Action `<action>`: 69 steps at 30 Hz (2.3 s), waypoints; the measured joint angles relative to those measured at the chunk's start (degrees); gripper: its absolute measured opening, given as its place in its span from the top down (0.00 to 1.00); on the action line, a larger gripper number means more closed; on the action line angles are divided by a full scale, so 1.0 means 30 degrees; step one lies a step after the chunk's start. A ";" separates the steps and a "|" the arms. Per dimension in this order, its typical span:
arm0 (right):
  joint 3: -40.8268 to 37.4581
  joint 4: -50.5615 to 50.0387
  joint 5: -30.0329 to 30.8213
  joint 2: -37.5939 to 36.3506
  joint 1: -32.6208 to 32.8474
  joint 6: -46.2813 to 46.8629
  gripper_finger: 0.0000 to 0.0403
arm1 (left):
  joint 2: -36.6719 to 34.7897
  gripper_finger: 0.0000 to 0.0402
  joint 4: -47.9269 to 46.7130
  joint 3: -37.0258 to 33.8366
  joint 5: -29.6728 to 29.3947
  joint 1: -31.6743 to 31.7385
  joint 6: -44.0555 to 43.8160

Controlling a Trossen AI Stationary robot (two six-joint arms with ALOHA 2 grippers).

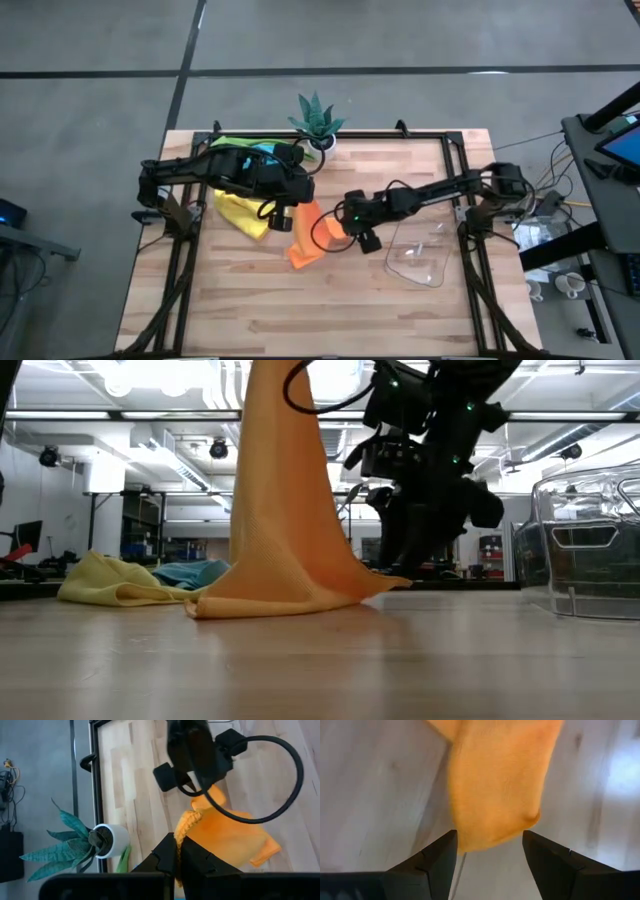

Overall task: Roll microfiber towels into tight, uniform cylinder then place into a basket
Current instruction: Fold the orange microfiber cloth

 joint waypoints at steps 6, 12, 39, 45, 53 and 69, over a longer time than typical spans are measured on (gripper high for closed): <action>0.0272 -0.0583 0.1751 -0.0015 0.0872 0.0853 0.45 | 0.0000 1.00 0.0007 0.0000 -0.0007 0.0000 0.0003; -0.0260 -0.0430 0.2925 0.0009 0.1305 0.2019 0.45 | 0.0000 1.00 0.0012 0.0000 -0.0007 0.0000 0.0003; -0.0385 0.0945 0.3491 0.0833 0.1438 0.2235 0.81 | 0.0007 1.00 0.0160 -0.0007 -0.0007 0.0000 -0.0007; -0.0378 0.0244 0.4557 -0.0227 0.1830 0.1614 0.97 | 0.0007 1.00 0.0153 -0.0007 -0.0084 0.0007 -0.0015; -0.0385 -0.3980 0.6728 -0.4648 0.1844 0.2916 0.98 | 0.0007 1.00 -0.0499 -0.0009 -0.3064 0.0280 -0.0381; -0.0385 -0.5051 0.8558 -1.4736 0.1793 0.3881 0.98 | -0.3003 1.00 0.5238 -0.8280 -0.5650 0.2788 -0.2500</action>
